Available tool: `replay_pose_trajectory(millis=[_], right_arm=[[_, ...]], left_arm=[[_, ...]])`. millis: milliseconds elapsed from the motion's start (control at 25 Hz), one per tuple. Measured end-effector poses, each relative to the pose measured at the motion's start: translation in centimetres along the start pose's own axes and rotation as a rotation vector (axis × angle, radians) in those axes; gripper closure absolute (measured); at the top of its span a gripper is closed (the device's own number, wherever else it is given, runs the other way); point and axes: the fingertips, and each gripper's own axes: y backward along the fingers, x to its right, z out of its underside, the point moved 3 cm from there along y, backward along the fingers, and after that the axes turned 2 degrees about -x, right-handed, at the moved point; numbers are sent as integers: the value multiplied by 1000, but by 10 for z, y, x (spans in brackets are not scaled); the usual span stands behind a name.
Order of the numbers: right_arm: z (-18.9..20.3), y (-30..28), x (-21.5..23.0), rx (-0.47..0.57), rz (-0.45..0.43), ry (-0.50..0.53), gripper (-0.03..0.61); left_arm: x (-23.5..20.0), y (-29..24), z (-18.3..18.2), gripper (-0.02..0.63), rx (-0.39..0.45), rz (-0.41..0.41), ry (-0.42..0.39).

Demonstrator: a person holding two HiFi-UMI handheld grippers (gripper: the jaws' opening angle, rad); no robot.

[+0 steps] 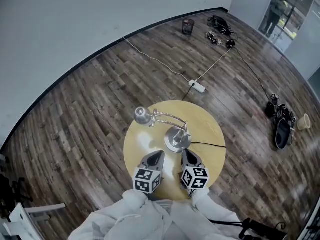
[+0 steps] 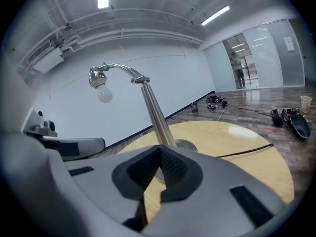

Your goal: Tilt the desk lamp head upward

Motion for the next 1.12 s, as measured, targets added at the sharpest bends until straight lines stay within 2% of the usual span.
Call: replay_pose_trajectory(millis=[160, 400, 560, 680, 920, 1120], right_arm=[[-3, 19, 8, 21, 10, 7, 569], [1, 57, 1, 64, -25, 66, 569], [13, 77, -16, 79, -17, 53, 569], [24, 102, -30, 95, -4, 66, 569], [66, 165, -54, 133, 61, 26, 569], [122, 224, -88, 121, 98, -23, 569]], left_arm=[[13, 3, -1, 614, 10, -3, -5], [45, 32, 7, 614, 41, -25, -25], [55, 59, 23, 614, 36, -18, -3], [64, 82, 32, 614, 47, -4, -17], [88, 142, 65, 614, 62, 33, -82], [98, 207, 111, 614, 38, 38, -72]])
